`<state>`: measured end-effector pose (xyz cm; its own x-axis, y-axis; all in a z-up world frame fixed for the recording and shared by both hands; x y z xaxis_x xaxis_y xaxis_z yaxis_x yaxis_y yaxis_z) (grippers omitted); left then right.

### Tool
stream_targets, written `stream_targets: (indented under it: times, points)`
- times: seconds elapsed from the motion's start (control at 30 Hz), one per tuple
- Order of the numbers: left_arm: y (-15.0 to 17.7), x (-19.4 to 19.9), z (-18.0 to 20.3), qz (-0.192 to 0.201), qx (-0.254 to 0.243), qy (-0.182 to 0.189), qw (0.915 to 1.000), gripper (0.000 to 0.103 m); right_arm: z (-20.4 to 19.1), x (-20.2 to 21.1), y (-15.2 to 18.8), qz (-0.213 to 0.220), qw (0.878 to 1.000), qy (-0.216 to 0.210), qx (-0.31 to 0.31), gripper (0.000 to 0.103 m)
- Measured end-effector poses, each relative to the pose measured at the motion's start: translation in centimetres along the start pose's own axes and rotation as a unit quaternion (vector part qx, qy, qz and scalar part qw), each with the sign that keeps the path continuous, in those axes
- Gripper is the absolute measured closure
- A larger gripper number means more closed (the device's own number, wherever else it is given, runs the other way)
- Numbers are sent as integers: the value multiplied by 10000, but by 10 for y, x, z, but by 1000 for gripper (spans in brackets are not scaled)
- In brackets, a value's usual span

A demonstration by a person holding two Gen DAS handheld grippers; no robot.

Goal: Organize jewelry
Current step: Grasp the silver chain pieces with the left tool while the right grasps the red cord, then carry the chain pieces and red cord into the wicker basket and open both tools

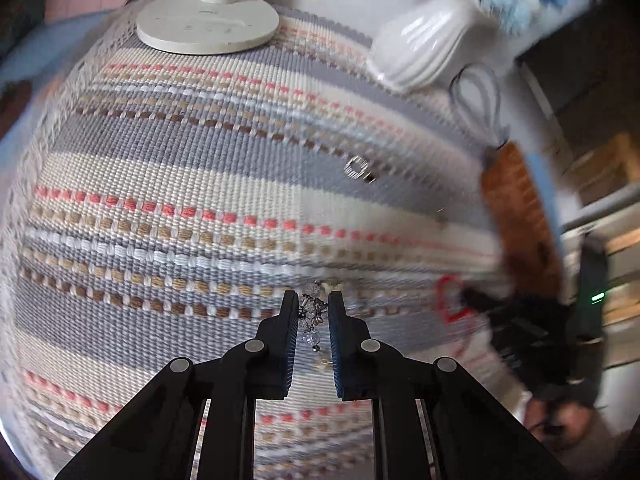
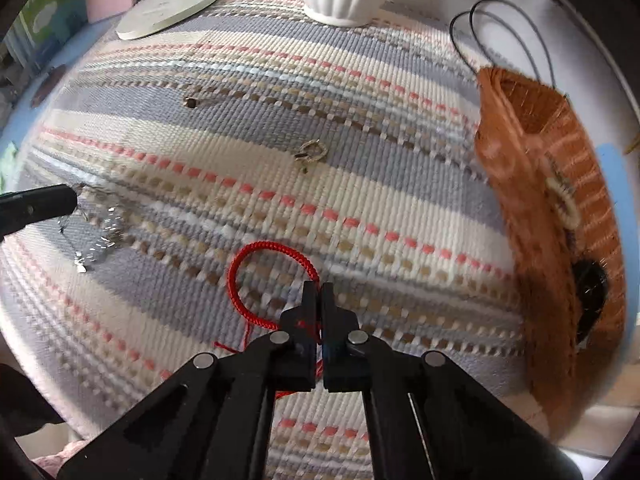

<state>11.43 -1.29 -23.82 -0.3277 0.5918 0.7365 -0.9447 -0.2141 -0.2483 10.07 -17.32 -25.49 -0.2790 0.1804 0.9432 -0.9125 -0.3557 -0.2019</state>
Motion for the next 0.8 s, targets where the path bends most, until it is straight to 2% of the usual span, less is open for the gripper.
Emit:
stream_targets:
  times: [0.23,0.43,0.63,0.8]
  points:
    - [-11,36,13,366,486,874,9943,88,25,27,10,-2,9955,-847,-420,102]
    - [-31,52,47,495,349,1277,9900,88,55,58,12,109,9820,-1620,-962,102]
    - [-50,47,115,413,-266,1375,9893,88,94,94,16,461,9745,-1784,-1282,102]
    - [-65,36,182,260,-949,1630,9817,88,142,116,22,755,9693,-1639,-1670,102]
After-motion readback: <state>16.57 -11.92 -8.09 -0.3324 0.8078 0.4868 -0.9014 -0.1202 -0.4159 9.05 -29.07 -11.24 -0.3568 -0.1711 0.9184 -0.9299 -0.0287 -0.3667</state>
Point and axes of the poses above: each gripper's, at about its wrist camera, not at the fingertips, and x roughly against the way its jaws point, z to its right, y to its underside, the point moved 9 cm from there along -x, roughly the way its jaws point, and after that the axes turned 11 degrees about y, right-handed, at the moved point
